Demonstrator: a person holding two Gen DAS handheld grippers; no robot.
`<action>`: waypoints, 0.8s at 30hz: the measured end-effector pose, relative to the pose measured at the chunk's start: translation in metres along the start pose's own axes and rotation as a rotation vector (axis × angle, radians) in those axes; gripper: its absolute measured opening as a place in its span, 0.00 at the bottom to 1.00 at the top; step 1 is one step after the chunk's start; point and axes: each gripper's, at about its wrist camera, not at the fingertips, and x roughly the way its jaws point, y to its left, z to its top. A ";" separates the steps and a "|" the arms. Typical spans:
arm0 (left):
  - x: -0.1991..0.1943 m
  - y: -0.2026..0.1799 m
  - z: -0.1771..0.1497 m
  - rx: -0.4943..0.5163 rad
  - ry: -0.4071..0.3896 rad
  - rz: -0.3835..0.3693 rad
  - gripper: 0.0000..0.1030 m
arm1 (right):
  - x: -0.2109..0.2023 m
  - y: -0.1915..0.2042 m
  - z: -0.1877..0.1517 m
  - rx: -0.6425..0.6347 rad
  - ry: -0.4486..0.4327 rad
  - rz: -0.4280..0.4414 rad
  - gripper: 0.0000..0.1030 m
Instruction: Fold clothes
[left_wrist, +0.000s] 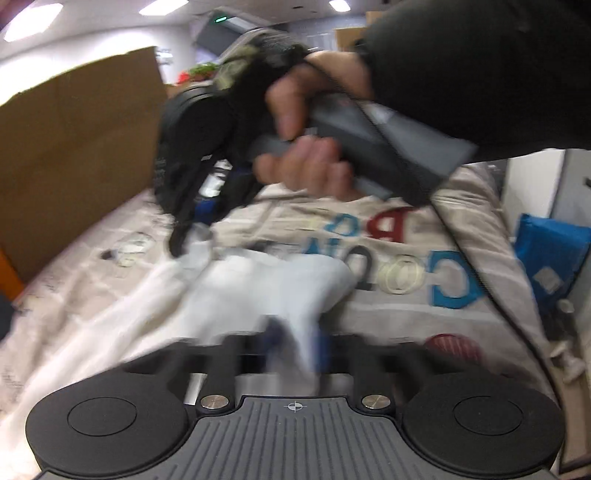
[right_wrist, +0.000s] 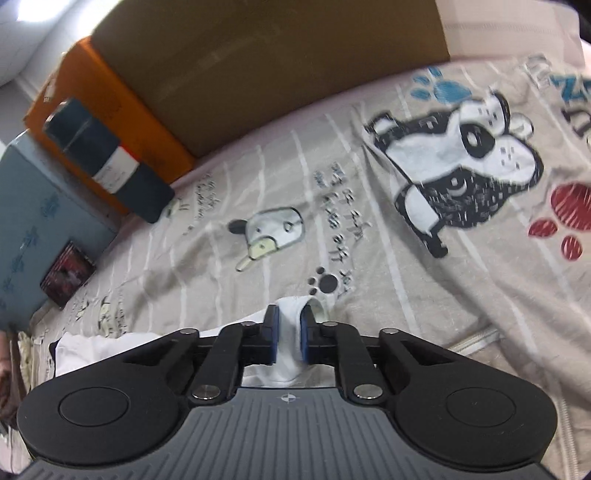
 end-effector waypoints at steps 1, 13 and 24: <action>-0.005 0.004 0.001 -0.015 -0.013 0.011 0.05 | -0.005 0.004 0.000 -0.013 -0.016 0.006 0.08; -0.125 0.039 -0.010 -0.291 -0.226 0.206 0.04 | -0.056 0.126 0.032 -0.152 -0.130 0.084 0.06; -0.242 0.069 -0.056 -0.568 -0.320 0.511 0.04 | -0.020 0.284 0.024 -0.284 -0.073 0.272 0.05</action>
